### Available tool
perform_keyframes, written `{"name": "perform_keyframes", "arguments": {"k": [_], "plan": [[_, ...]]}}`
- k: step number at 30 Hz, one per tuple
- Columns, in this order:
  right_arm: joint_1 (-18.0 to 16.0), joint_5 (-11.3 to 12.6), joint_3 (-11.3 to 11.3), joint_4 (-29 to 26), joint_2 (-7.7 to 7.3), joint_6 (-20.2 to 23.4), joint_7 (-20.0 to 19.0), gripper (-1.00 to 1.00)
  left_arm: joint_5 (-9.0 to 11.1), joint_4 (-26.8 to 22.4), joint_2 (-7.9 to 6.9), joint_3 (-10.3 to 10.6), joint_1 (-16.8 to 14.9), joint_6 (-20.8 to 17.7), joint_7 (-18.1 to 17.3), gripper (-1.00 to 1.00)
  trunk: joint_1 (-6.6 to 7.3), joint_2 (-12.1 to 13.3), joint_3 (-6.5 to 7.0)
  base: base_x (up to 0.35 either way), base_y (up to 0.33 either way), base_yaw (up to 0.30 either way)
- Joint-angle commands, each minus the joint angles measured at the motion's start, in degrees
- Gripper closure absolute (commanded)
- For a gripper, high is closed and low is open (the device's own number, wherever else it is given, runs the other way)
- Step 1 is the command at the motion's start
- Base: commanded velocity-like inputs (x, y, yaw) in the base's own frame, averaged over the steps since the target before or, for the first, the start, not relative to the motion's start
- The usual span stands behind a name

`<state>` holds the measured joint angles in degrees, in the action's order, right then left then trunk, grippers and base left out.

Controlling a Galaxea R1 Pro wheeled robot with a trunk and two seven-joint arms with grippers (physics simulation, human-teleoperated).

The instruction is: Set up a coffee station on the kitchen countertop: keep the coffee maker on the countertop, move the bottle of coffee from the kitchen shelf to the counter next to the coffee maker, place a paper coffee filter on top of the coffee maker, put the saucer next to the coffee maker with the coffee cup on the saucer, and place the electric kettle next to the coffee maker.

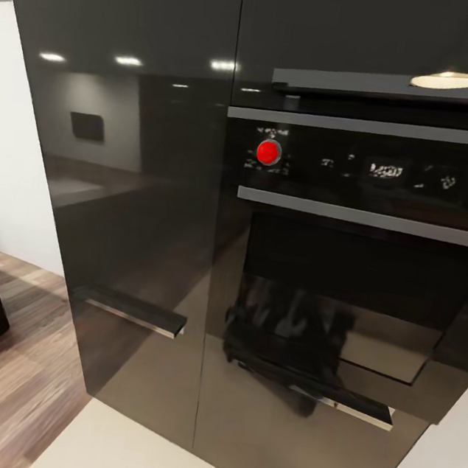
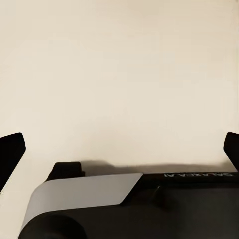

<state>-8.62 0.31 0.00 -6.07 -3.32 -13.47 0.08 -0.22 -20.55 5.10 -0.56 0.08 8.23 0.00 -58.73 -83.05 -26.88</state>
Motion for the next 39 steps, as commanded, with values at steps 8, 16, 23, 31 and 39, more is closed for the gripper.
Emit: {"name": "perform_keyframes", "arguments": {"k": [8, 16, 23, 31, 39], "plan": [[0.0, 0.3, 0.0, 0.0, -0.01, -0.4, 0.0, -1.00, 0.0, -0.4, -0.23, -0.1, 0.0, 0.4, 0.0, -1.00, 0.00, 0.0, -0.05, 0.000, 0.000, -0.236], [0.0, 0.3, 0.0, 0.0, -0.02, -0.7, 0.0, -1.00, 0.0, -0.4, -0.28, -0.1, 0.0, 0.5, 0.1, -1.00, 0.00, 0.0, -0.05, 0.000, 0.000, -0.250], [0.0, 0.3, 0.1, 0.0, -0.02, -0.8, 0.1, -1.00, 0.0, -1.0, -0.34, -0.2, 0.0, 0.5, 0.1, -1.00, 0.00, 0.0, -0.05, 0.000, 0.000, -0.252], [0.0, 0.2, 0.1, -0.1, -0.04, -1.0, 0.3, -1.00, 0.0, -1.2, -0.35, -0.2, 0.0, 0.6, 0.1, -1.00, 0.00, 0.0, -0.05, 0.000, 0.000, -0.253], [0.0, 0.2, 0.1, -0.1, -0.04, -1.1, 0.3, -1.00, -0.1, -1.2, -0.35, -0.3, 0.0, 0.6, 0.1, -1.00, 0.00, 0.0, -0.05, 0.000, 0.000, -0.253]]}}
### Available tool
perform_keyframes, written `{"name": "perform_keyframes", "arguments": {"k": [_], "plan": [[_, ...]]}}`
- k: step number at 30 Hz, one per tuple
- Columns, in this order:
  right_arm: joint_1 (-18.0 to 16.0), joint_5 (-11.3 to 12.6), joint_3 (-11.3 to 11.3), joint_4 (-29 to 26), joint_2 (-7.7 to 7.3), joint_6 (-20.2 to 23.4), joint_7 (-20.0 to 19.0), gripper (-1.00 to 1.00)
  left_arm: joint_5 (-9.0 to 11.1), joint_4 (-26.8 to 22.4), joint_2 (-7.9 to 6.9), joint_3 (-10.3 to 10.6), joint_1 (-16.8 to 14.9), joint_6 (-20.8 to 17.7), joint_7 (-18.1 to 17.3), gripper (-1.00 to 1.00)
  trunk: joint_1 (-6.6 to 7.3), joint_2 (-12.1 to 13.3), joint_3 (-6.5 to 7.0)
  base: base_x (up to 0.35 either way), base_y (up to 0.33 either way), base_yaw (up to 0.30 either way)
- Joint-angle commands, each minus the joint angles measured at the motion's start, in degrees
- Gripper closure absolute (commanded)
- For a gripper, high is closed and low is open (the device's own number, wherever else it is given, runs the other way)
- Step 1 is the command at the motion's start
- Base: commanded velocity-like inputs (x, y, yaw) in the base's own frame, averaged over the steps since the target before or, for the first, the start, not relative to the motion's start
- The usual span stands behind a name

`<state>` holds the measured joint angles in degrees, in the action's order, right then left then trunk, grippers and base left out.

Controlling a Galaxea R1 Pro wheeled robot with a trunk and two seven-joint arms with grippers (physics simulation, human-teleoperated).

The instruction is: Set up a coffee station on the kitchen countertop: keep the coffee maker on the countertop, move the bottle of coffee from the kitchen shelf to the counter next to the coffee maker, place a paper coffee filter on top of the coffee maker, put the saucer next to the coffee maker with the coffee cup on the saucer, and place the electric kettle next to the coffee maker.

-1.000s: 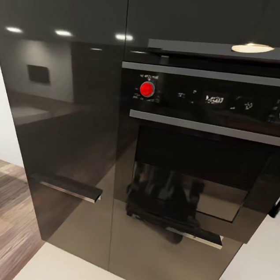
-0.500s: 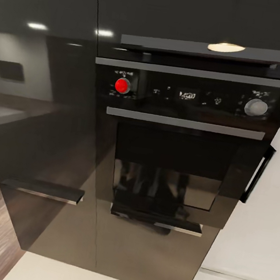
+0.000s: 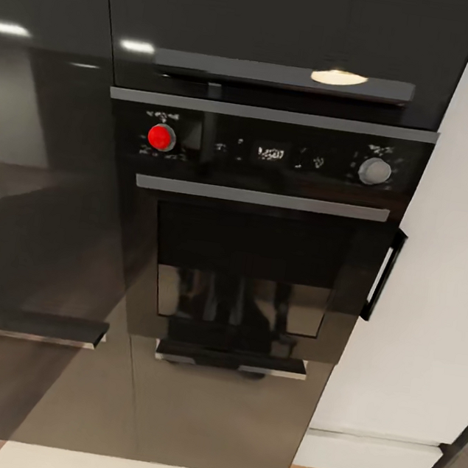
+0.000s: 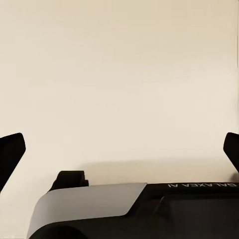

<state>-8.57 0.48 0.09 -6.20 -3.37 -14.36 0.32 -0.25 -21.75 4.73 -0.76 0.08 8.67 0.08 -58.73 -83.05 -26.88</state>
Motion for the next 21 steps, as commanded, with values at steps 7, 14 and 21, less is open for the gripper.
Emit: {"name": "perform_keyframes", "arguments": {"k": [7, 14, 21], "plan": [[0.0, 0.1, 0.0, 0.1, -0.03, -0.2, 0.0, -1.00, 0.0, 0.0, 0.02, -0.1, 0.0, 0.1, 0.0, -1.00, 0.00, 0.0, -0.05, 0.000, 0.000, -0.253], [0.0, 0.1, 0.0, 0.1, -0.05, -0.2, 0.0, -1.00, 0.0, 0.0, 0.02, -0.1, 0.0, 0.1, 0.1, -1.00, 0.00, 0.0, -0.05, 0.000, 0.000, -0.247], [0.0, -0.4, -0.2, 0.1, -0.32, -0.2, -0.2, -1.00, -0.1, 0.0, 0.01, -0.1, 0.0, 0.4, 0.1, -1.00, 0.00, 0.0, -0.05, 0.000, 0.000, -0.112]]}}
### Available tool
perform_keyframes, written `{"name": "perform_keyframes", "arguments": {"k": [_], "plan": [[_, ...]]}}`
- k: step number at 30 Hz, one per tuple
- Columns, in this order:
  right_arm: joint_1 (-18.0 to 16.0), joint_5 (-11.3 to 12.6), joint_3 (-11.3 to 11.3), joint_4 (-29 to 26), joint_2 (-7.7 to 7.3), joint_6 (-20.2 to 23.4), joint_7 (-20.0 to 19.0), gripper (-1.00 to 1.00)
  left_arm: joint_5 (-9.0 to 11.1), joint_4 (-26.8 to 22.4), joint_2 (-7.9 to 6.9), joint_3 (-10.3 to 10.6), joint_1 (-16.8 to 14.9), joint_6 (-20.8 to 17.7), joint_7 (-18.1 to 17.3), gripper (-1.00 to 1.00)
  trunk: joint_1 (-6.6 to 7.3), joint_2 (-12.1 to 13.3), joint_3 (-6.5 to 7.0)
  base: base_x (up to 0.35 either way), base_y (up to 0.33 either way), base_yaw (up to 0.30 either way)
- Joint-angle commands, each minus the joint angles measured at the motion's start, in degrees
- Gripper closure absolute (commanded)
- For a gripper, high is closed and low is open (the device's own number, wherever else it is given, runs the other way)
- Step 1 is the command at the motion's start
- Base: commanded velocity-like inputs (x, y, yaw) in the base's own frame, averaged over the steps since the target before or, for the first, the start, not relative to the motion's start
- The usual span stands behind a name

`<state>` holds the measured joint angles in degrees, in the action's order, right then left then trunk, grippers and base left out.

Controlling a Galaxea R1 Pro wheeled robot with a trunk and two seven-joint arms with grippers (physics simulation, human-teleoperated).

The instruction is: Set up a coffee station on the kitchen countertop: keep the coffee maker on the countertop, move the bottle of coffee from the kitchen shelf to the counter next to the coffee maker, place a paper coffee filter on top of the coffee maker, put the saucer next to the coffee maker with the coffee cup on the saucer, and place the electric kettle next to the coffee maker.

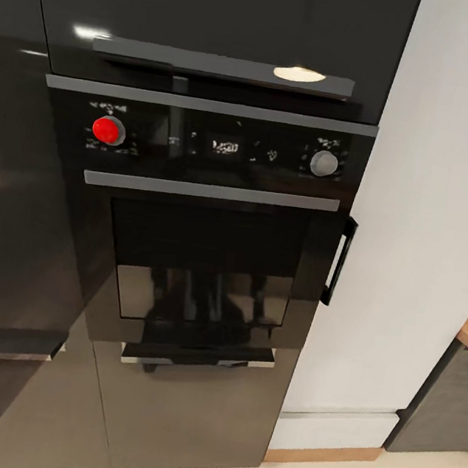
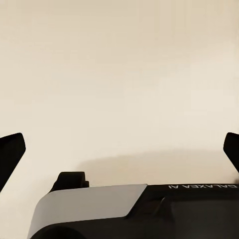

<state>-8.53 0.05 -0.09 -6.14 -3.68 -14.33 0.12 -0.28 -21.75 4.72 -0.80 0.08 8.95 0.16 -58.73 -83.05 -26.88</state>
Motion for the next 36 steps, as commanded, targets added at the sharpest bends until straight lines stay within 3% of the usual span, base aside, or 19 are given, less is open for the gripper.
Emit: {"name": "perform_keyframes", "arguments": {"k": [1, 11, 36], "plan": [[0.0, 0.0, 0.0, 0.1, -0.02, -0.2, 0.0, -1.00, 0.0, -0.1, 0.02, -0.1, 0.0, 0.1, 0.0, -1.00, 0.00, 0.0, -0.05, 0.000, 0.000, -0.011], [0.0, -0.1, 0.0, 0.1, 0.00, -0.2, 0.0, -1.00, 0.0, -0.1, 0.02, -0.1, 0.0, 0.1, 0.0, -1.00, 0.00, 0.0, -0.05, 0.000, 0.000, -0.011], [0.0, 0.0, 0.0, 0.1, -0.01, -0.2, 0.0, -1.00, -0.1, -0.1, -0.06, -0.1, 0.0, 0.1, 0.0, -1.00, 0.00, 0.0, -0.05, 0.000, 0.000, -0.240]]}}
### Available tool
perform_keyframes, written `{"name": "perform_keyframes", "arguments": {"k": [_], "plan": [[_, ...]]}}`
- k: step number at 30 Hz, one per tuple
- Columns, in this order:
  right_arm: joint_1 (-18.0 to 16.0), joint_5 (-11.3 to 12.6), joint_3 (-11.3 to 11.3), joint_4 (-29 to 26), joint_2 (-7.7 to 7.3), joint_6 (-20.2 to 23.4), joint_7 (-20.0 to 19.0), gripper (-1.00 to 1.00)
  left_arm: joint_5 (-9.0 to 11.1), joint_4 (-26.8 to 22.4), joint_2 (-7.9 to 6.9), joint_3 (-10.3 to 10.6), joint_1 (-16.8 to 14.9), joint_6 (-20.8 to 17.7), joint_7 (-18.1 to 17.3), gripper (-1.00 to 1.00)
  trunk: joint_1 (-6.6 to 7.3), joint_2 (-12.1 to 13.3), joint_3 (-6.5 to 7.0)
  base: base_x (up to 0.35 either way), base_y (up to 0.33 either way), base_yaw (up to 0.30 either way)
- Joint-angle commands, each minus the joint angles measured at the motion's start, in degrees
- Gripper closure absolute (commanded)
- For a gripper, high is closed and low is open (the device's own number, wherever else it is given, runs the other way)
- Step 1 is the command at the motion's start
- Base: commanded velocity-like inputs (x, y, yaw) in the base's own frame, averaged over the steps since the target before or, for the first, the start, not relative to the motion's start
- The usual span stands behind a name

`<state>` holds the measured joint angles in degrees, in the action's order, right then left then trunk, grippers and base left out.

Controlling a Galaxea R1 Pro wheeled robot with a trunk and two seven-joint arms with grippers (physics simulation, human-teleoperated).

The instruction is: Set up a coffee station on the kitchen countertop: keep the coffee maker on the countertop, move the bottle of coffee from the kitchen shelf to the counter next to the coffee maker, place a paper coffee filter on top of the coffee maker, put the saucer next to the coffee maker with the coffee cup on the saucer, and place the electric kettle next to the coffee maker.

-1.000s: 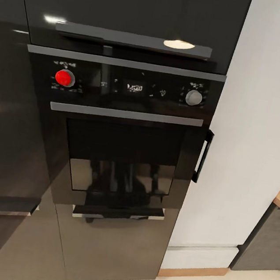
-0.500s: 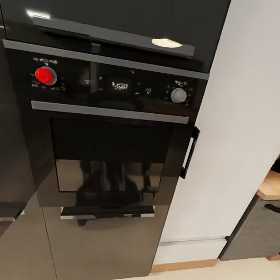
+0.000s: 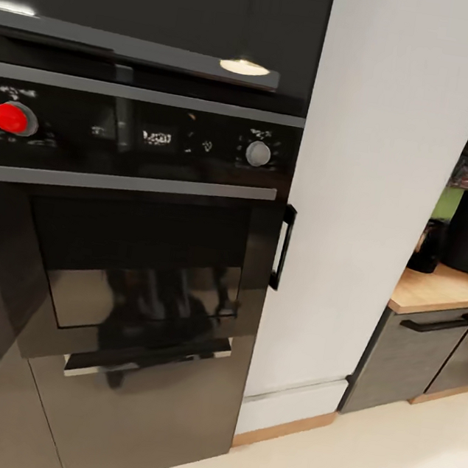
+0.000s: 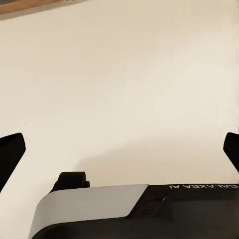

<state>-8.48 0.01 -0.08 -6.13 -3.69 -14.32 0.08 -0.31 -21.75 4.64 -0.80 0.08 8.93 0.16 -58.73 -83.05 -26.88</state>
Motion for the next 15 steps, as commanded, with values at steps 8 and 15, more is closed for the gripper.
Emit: {"name": "perform_keyframes", "arguments": {"k": [8, 15], "plan": [[0.0, -0.1, 0.0, 0.1, 0.00, -0.2, 0.0, -1.00, 0.0, 0.0, 0.01, -0.1, 0.0, 0.1, 0.0, -1.00, 0.00, 0.0, -0.05, 0.000, 0.000, -0.252], [0.0, -0.1, 0.0, 0.1, 0.00, -0.2, 0.0, -1.00, 0.0, 0.0, 0.01, -0.1, 0.0, 0.1, 0.0, -1.00, 0.00, 0.0, -0.05, 0.000, 0.000, -0.252]]}}
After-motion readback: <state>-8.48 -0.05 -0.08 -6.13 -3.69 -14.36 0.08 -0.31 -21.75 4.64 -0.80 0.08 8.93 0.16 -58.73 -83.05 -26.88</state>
